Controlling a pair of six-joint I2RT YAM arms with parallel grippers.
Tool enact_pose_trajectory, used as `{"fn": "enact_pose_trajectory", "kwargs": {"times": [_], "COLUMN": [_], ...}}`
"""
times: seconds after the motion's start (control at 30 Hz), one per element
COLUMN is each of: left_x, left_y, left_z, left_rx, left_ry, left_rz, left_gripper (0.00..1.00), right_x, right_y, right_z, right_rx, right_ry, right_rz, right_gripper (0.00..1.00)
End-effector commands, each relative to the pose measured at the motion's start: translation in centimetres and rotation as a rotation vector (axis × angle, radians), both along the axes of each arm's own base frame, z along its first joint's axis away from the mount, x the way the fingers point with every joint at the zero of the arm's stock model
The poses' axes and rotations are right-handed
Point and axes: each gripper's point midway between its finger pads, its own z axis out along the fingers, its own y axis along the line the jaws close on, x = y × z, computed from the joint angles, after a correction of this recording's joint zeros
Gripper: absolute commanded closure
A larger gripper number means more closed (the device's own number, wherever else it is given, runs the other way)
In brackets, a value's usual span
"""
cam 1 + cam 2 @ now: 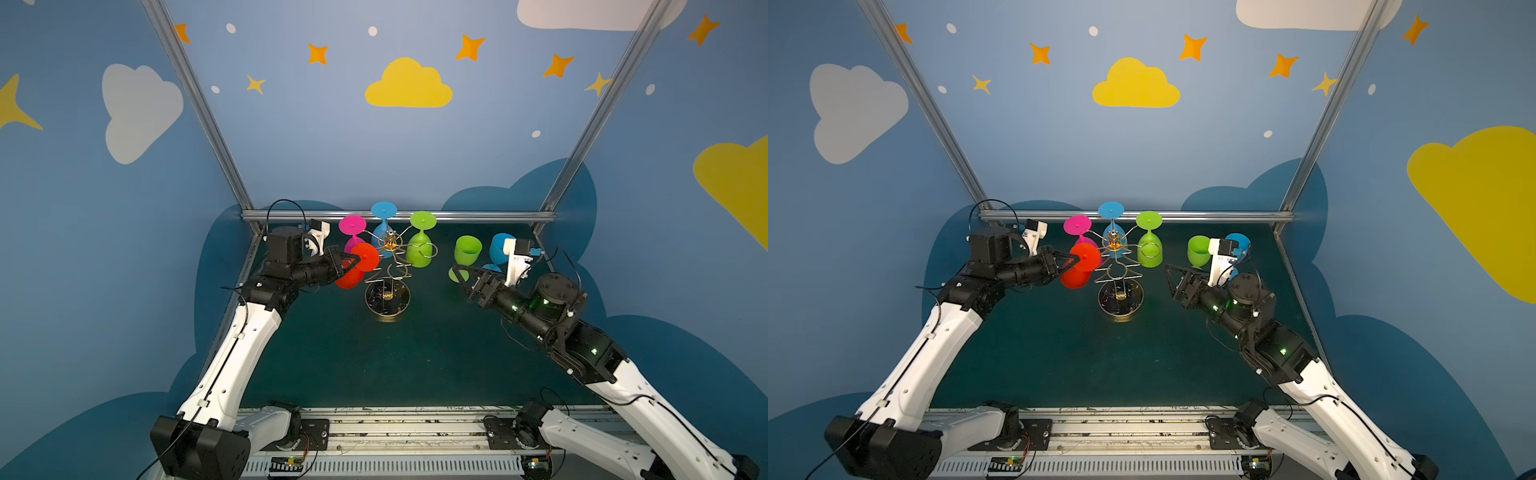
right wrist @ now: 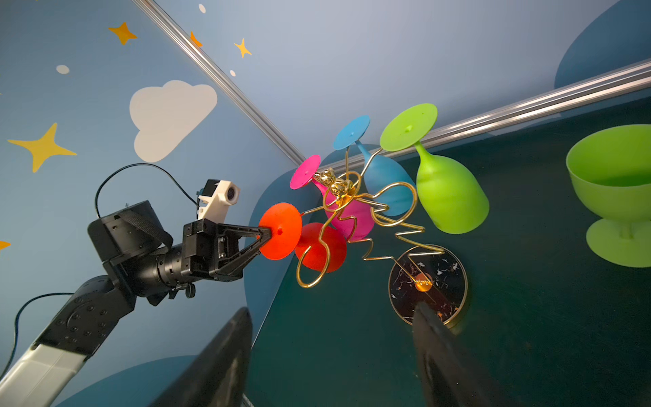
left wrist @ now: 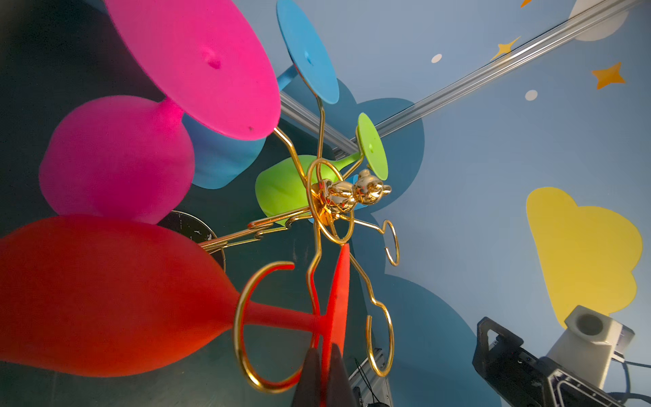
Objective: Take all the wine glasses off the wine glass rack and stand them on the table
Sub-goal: 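Lift the red glass up off the rack hook with the left gripper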
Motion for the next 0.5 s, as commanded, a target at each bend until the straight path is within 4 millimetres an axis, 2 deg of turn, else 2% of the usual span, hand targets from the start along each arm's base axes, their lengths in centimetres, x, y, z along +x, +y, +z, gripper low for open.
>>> {"fn": "enact_pose_trajectory", "kwargs": {"times": [0.0,0.47], "left_x": [0.5,1.3], "left_y": [-0.2,0.2], "left_z": [1.0,2.8], "left_rx": [0.019,0.013], "left_ry": [-0.047,-0.106], "left_rz": [0.003,0.058], "left_gripper": [0.97,0.97], "right_x": [-0.3,0.3], "right_y": [-0.3,-0.8], "right_z": [1.2,1.3], "right_rx": [-0.027,-0.032], "right_ry": [-0.030,-0.019], "right_rz": [0.024,0.025], "right_gripper": [0.26,0.23]}}
